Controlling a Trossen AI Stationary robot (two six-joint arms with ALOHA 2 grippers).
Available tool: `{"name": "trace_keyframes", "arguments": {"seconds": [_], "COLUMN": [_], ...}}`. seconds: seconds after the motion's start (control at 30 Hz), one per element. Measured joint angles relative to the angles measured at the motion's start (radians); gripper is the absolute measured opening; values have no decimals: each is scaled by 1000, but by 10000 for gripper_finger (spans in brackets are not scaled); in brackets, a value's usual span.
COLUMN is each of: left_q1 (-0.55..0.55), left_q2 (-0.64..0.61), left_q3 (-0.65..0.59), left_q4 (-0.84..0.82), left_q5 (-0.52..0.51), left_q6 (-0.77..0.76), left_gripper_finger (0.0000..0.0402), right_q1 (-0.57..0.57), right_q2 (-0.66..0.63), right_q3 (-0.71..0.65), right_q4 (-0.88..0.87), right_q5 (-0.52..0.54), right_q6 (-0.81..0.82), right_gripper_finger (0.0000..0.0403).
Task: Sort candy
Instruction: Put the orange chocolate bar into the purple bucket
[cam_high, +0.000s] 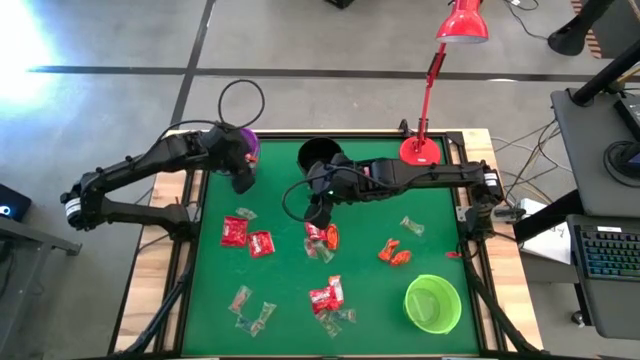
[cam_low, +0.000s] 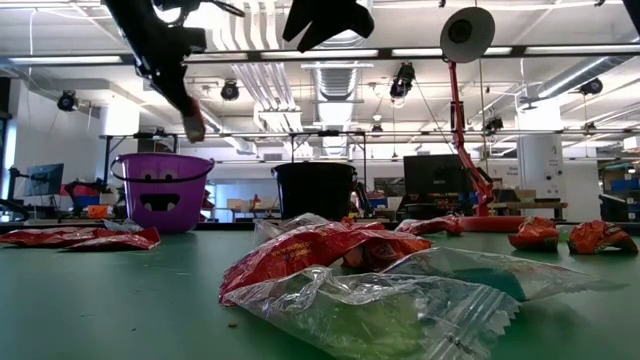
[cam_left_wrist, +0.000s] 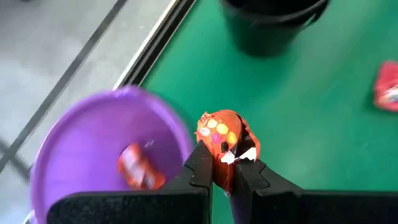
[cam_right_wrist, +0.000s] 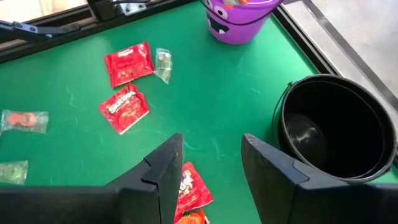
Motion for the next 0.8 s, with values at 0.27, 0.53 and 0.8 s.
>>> {"name": "trace_keyframes", "arguments": {"seconds": [0.27, 0.53, 0.8], "left_q1": [33, 78, 123], "left_q2": [0, 10, 75], "left_q3": [0, 0, 0], "left_q4": [-11, -38, -78], "left_q5": [-73, -260, -261], "left_q6": [-101, -153, -179], "left_gripper_finger": [2, 2, 26], "right_q1": [-15, -47, -55], "right_q2": [0, 0, 0], "right_q3": [0, 0, 0], "right_q4": [-25, -56, -64], "right_q5": [-1, -1, -2], "right_q6": [-55, -63, -92], "right_gripper_finger": [156, 157, 153]}}
